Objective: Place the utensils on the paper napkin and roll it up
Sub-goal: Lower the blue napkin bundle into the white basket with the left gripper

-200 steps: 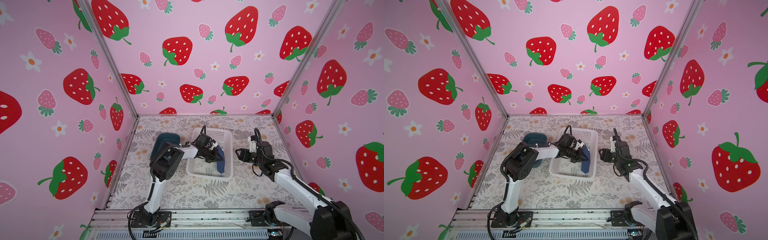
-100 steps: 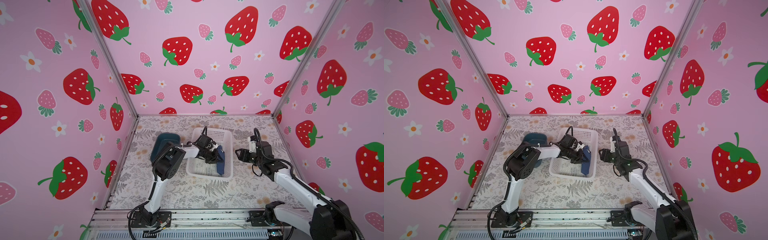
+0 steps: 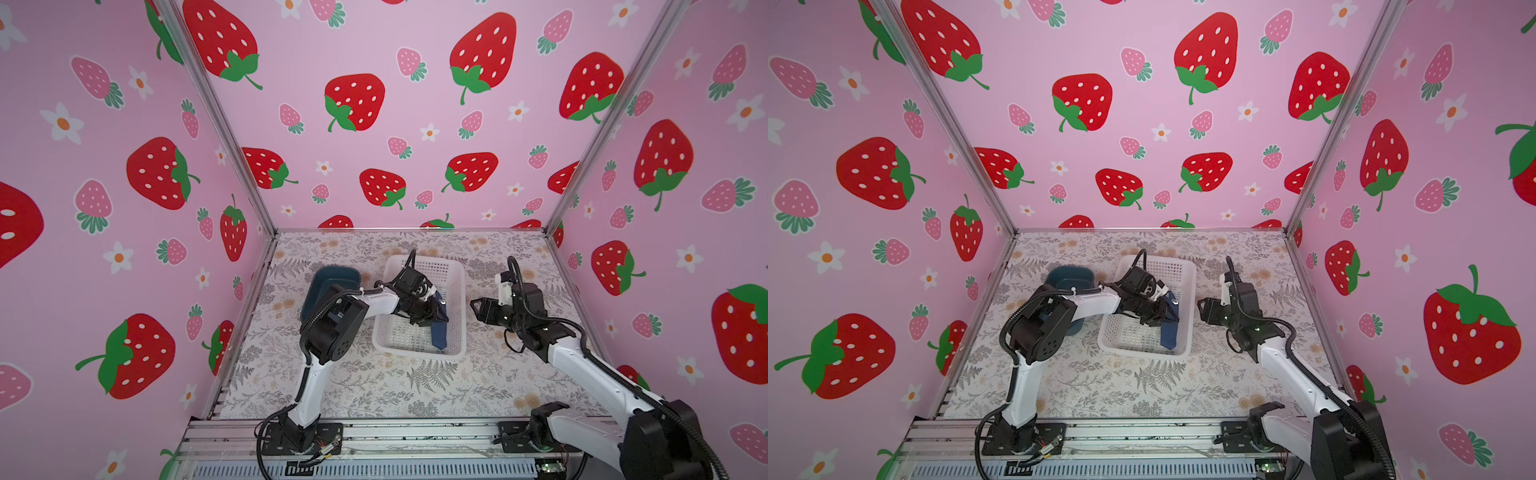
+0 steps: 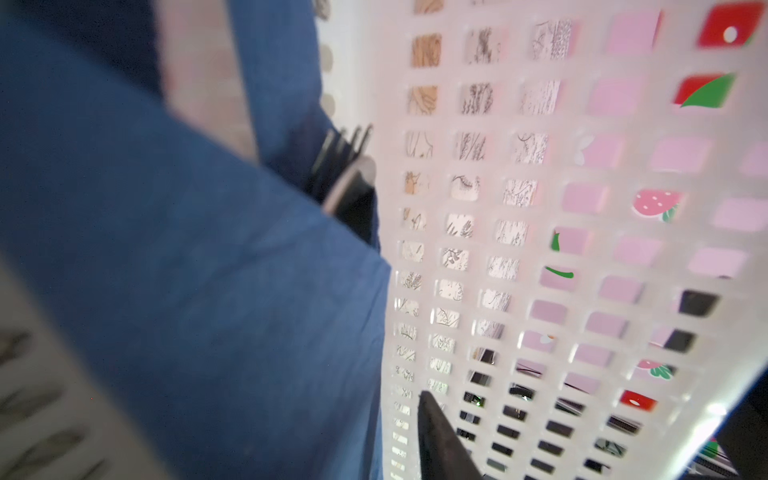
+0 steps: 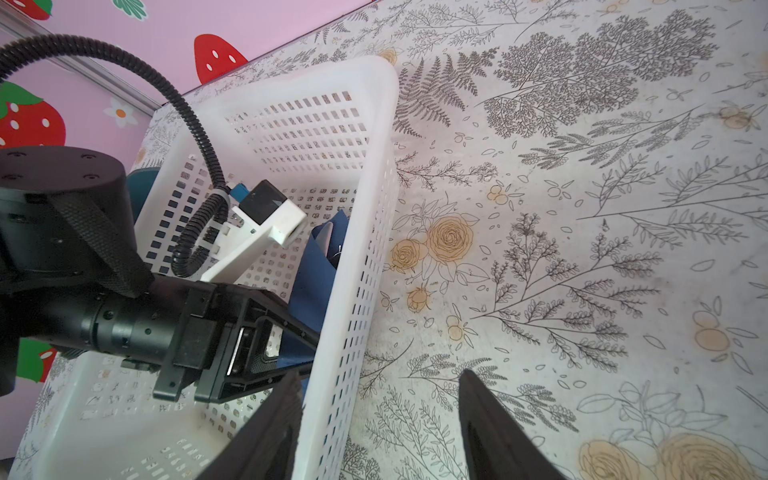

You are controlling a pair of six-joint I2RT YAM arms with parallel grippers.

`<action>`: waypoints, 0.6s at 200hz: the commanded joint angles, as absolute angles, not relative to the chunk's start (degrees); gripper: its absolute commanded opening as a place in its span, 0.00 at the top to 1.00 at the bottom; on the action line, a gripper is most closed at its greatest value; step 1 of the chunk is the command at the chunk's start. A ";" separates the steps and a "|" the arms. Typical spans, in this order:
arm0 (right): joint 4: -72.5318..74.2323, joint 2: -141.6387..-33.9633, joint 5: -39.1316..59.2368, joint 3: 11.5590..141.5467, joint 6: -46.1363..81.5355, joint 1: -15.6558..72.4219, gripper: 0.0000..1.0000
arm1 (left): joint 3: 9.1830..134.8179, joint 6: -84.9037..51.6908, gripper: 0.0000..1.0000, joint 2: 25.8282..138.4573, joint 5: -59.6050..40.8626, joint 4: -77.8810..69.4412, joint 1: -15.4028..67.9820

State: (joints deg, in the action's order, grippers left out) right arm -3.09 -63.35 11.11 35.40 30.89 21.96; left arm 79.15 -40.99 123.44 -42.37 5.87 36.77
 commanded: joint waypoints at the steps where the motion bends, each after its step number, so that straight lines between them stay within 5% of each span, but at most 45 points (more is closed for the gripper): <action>1: -5.12 -62.21 10.58 37.64 28.87 21.62 0.38 | 80.53 -39.40 0.57 123.13 -37.53 11.44 36.90; 63: -6.28 -61.68 10.35 38.58 28.04 21.54 0.37 | 82.87 -36.18 0.34 122.27 -34.75 17.53 37.09; 120: -6.24 -61.99 10.79 38.84 28.04 21.53 0.37 | 83.64 -34.15 0.24 121.12 -32.51 20.53 37.16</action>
